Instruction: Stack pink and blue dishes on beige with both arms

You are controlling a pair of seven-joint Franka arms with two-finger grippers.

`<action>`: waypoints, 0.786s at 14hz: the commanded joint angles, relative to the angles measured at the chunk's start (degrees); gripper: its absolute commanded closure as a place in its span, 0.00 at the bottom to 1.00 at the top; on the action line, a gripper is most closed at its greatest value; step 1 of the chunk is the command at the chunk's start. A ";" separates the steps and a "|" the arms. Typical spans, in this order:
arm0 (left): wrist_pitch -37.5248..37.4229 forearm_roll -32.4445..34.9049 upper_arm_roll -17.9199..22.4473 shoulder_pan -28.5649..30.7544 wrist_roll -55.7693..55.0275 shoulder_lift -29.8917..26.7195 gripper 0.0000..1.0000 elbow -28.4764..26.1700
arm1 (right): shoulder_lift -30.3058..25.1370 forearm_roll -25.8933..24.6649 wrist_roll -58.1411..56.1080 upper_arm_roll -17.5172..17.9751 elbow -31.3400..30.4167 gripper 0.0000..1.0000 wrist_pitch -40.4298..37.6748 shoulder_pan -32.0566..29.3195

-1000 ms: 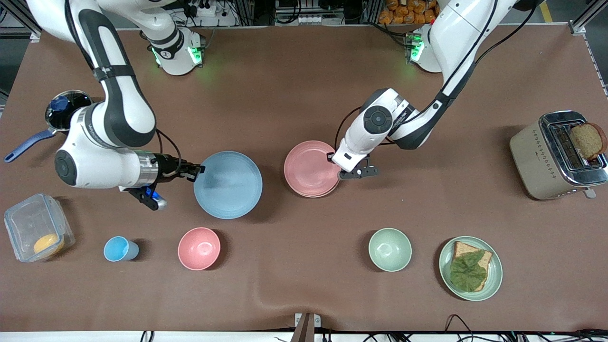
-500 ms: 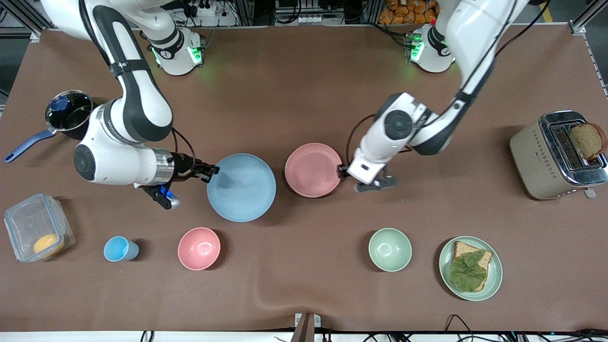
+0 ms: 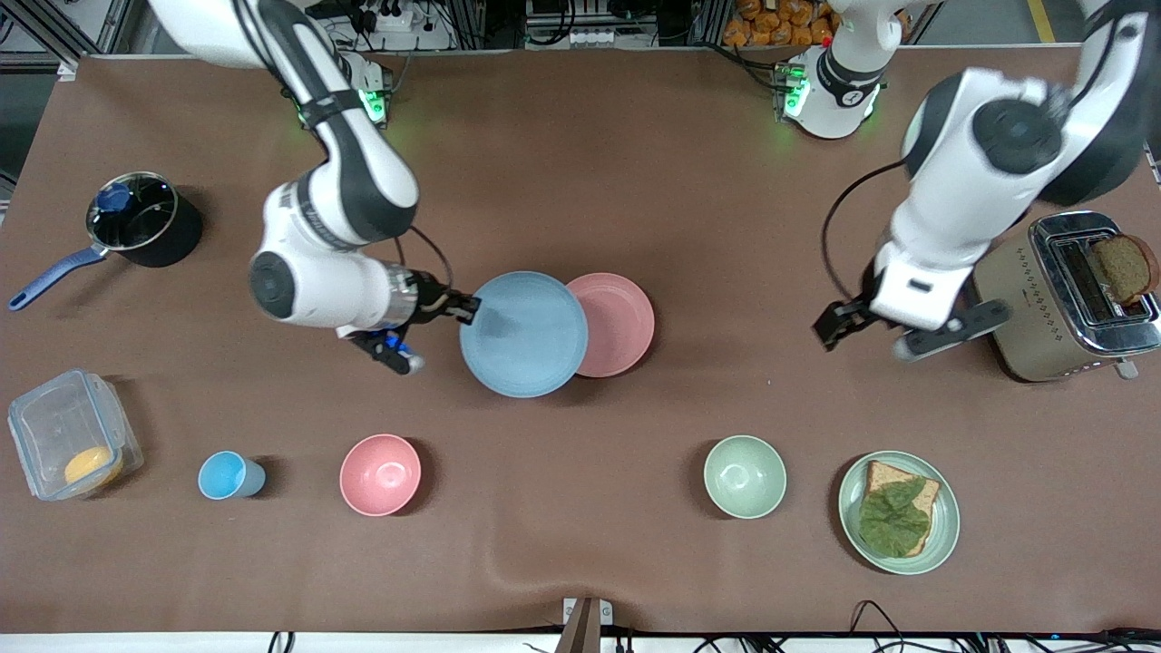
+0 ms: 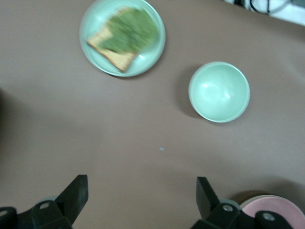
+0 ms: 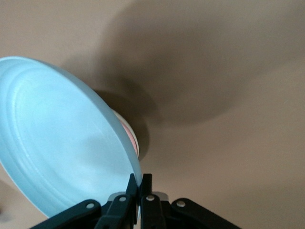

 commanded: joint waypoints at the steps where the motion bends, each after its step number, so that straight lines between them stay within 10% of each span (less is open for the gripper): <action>1: -7.68 -1.05 -0.48 2.09 3.00 -2.22 0.00 4.36 | -0.40 1.06 5.95 -0.73 -2.82 1.00 3.56 5.26; 6: -17.18 -5.19 14.53 -6.59 20.45 -6.08 0.00 8.15 | 3.64 0.54 14.58 -0.82 -3.70 1.00 12.95 11.94; 11: -18.51 -8.09 17.02 -7.04 24.63 -6.97 0.00 8.42 | 5.93 0.62 15.98 -0.73 -3.26 1.00 17.27 13.17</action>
